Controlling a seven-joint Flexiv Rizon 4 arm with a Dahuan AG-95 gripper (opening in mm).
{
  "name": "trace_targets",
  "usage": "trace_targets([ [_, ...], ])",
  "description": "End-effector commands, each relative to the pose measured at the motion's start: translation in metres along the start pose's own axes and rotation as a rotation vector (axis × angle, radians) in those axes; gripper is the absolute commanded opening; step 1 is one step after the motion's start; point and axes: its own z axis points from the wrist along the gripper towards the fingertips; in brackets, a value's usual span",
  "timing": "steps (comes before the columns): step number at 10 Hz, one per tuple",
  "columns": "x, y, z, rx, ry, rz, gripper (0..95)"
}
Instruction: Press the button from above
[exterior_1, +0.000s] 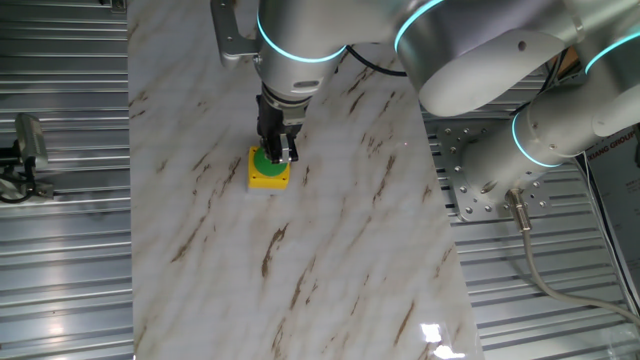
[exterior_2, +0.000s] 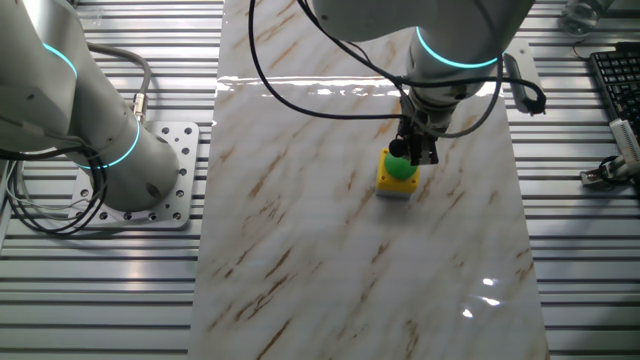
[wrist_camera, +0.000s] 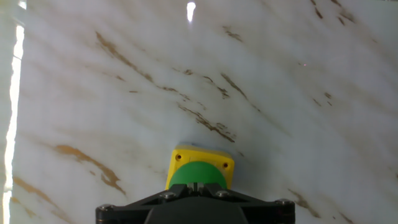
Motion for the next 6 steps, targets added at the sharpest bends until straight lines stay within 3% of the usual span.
trace_targets([
  [1,0.0,0.0003,-0.0005,-0.004,0.0,-0.01,0.0],
  [4,0.0,0.0003,-0.0012,-0.01,0.0,-0.013,0.0],
  [6,0.0001,0.0003,-0.0015,-0.033,-0.002,-0.014,0.0],
])
